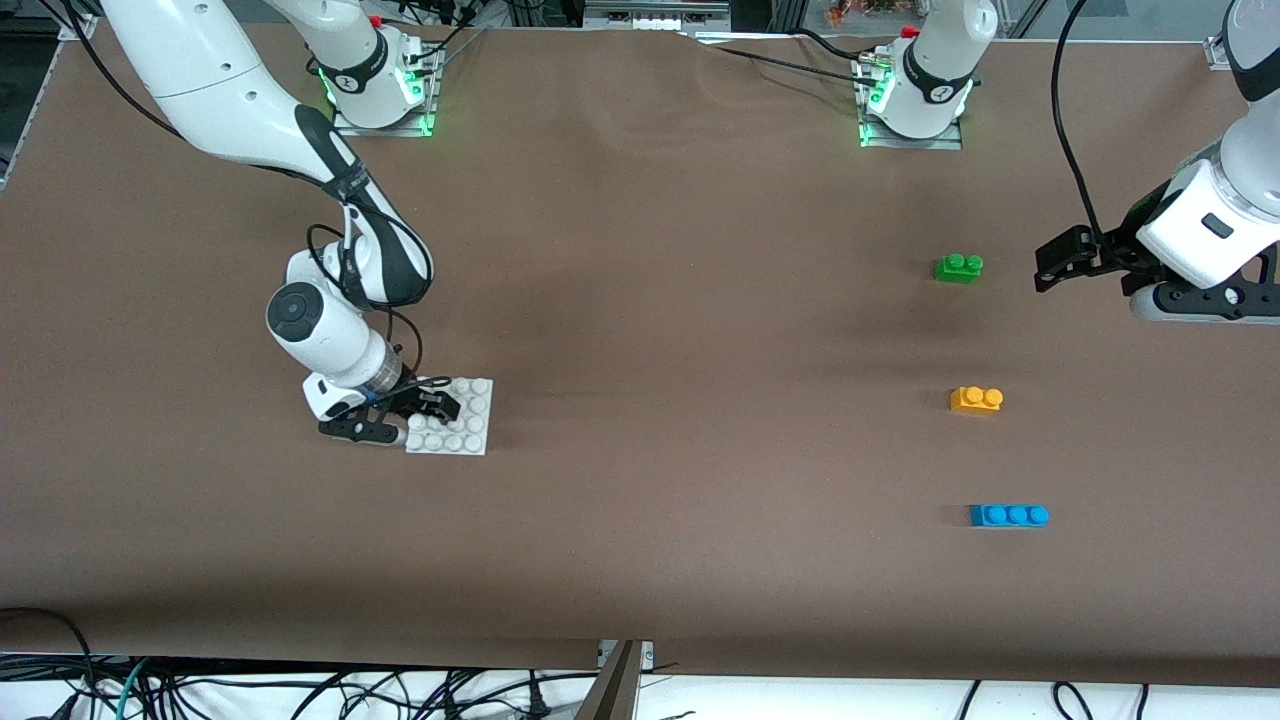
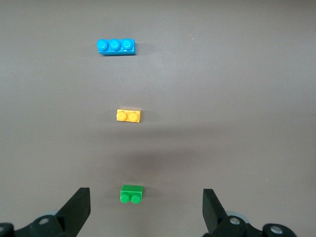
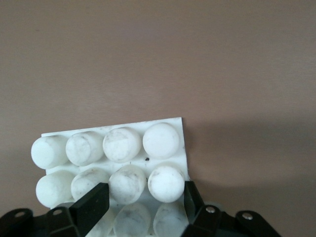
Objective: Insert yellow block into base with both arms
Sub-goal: 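Slide the white base plate with the right gripper toward the table middle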
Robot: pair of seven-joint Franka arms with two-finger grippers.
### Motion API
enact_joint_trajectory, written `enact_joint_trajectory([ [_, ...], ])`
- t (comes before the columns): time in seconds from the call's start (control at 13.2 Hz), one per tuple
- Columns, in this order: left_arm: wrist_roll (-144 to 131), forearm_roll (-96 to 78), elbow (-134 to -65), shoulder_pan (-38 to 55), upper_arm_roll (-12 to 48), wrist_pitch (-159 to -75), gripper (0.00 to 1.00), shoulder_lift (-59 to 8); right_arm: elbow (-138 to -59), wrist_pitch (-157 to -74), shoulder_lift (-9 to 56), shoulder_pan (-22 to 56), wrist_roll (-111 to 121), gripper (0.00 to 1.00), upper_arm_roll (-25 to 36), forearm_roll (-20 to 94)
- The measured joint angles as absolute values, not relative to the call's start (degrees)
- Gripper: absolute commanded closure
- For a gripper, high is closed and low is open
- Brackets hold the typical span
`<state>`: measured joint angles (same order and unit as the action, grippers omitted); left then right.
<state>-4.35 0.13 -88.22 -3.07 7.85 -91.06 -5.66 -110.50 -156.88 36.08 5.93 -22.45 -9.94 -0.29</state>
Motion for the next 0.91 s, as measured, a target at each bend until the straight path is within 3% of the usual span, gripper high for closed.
enact_joint_trajectory([
  [0.91,-4.35,0.13,-88.22,-3.03,7.87,-91.06,0.0,-5.66,-102.94,-159.22,42.07,15.36,-30.12,0.29,-14.94,-2.01],
])
